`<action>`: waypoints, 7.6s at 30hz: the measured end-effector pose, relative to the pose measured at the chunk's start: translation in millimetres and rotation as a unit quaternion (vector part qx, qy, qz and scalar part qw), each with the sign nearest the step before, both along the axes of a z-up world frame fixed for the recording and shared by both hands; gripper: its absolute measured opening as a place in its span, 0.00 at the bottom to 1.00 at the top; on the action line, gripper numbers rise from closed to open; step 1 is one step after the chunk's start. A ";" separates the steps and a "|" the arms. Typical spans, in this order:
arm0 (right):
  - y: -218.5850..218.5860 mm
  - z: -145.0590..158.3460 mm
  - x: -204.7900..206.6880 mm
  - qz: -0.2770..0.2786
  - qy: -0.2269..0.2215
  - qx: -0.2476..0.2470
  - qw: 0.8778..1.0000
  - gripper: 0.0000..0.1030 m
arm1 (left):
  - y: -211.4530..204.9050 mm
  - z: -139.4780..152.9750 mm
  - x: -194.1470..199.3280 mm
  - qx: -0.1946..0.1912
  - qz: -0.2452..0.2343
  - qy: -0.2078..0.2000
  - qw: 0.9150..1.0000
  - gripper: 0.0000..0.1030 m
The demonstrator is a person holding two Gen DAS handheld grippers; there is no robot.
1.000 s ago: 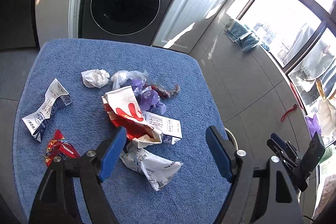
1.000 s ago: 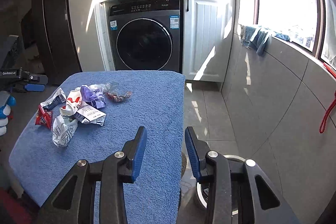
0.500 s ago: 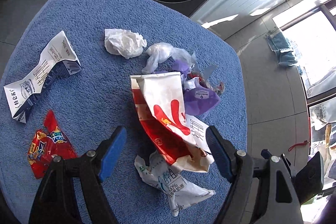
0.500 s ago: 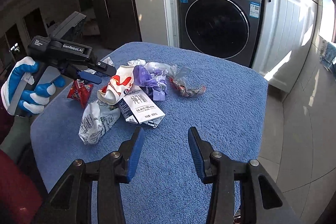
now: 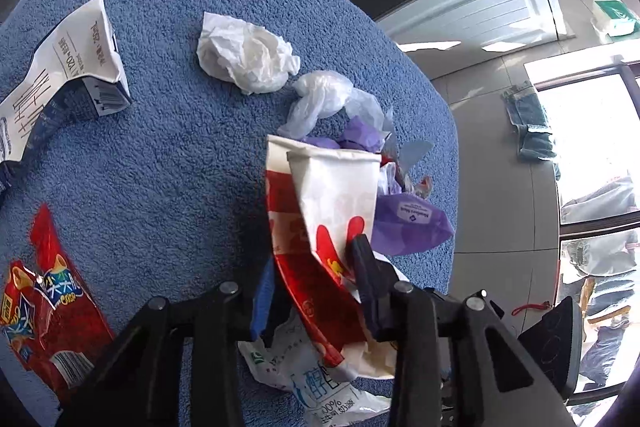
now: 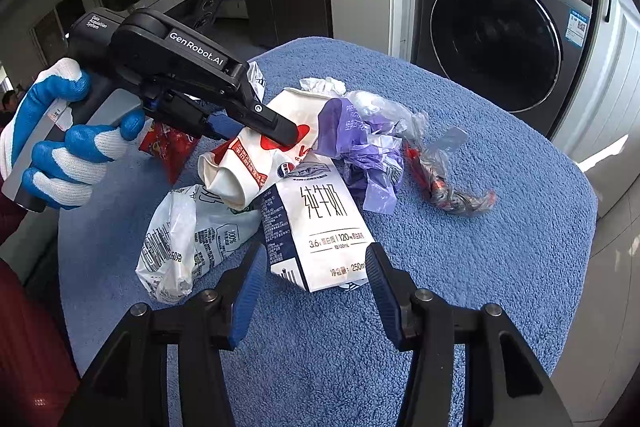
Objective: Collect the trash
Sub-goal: 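Grasp the red-and-white paper cup with the left tool while the right tool grasps the milk carton, then carry the cup and carton over the bin and open both tools, then move both open tools back to the towel, then grasp the flattened white carton with the left tool while the right tool grasps purple plastic, then carry the carton and purple plastic over the bin and release them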
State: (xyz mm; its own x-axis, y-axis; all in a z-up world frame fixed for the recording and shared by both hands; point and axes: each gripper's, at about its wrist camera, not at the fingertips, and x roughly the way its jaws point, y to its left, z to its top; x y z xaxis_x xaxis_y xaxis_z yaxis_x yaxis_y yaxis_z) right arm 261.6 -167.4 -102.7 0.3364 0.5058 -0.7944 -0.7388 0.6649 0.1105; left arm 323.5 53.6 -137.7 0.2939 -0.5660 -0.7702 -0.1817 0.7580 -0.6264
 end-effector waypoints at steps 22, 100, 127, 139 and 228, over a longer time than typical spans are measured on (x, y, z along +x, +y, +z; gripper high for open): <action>60.0 -37.8 36.9 0.070 0.052 -0.064 0.994 0.48 | 22.7 31.5 -11.4 -0.056 -0.019 -0.071 0.996 0.14; -387.2 -88.3 -144.5 -0.535 0.056 -0.035 0.842 0.55 | -523.3 -37.0 -44.1 0.016 -0.438 -0.070 0.896 0.29; -218.0 103.6 -155.2 -0.425 -0.162 -0.006 0.891 0.55 | -231.7 158.8 -129.4 0.121 -0.280 -0.359 0.882 0.29; -116.5 122.0 -125.3 -0.371 -0.153 0.001 0.916 0.55 | -23.2 137.3 -130.2 0.165 -0.130 -0.364 0.907 0.47; -147.7 63.5 -138.0 -0.328 -0.118 0.089 0.933 0.34 | -116.6 153.3 -114.0 0.176 -0.264 -0.311 0.896 0.32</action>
State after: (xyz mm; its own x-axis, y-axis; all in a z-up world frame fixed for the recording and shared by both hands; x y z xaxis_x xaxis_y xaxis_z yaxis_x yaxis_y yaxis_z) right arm 123.6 -315.1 -39.1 0.7745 0.2464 -0.5826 -0.1967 0.9692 0.1484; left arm 209.5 -63.1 15.5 0.4908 -0.5064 -0.7090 0.5622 0.8057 -0.1863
